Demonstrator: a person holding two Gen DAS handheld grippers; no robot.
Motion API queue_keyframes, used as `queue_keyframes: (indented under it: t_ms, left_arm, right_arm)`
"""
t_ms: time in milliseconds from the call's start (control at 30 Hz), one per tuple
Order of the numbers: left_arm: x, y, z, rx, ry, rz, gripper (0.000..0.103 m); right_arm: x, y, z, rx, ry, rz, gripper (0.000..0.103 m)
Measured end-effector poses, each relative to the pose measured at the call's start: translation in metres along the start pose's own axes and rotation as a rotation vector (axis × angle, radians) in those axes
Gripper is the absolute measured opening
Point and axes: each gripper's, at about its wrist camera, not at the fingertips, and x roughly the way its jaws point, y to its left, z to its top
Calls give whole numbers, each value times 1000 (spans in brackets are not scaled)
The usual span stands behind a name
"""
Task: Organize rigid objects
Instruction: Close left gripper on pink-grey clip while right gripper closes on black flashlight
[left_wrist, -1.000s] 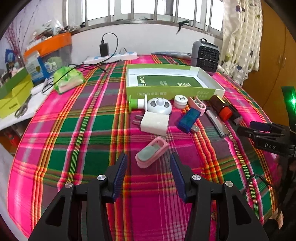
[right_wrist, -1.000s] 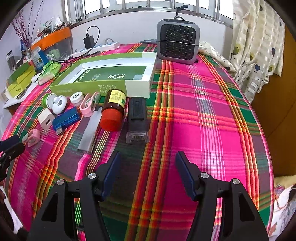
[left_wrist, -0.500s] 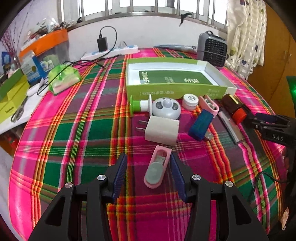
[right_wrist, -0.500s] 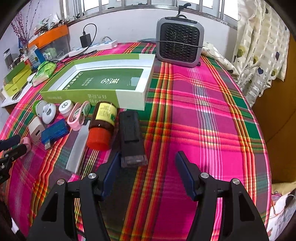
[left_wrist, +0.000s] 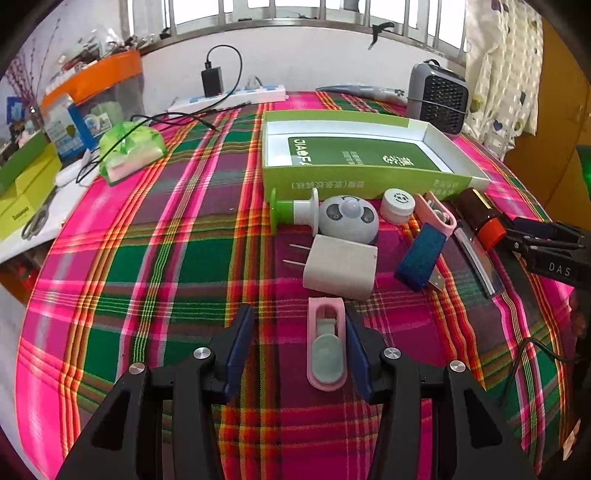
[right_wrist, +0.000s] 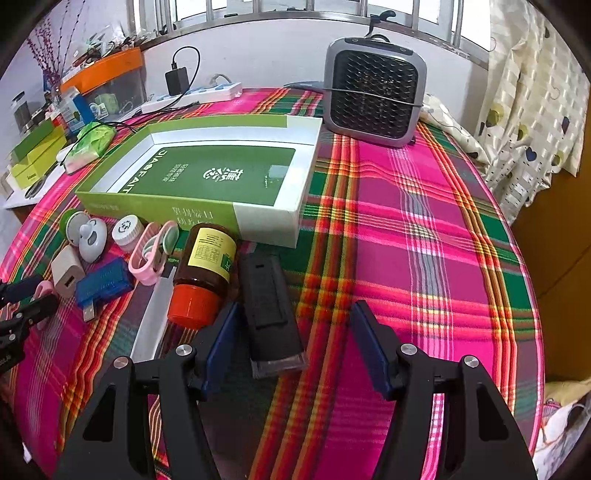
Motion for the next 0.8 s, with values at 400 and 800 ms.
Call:
queue_keyframes:
  t_ms: [400,800]
  left_arm:
    - [1,0,2,-11,0,13,43]
    - [0,1,3,-18,3,10,22]
  right_arm:
    - [-1,2,-1,-11,-12,14,55]
    - [-4,7,-2,-31,-13,36,29]
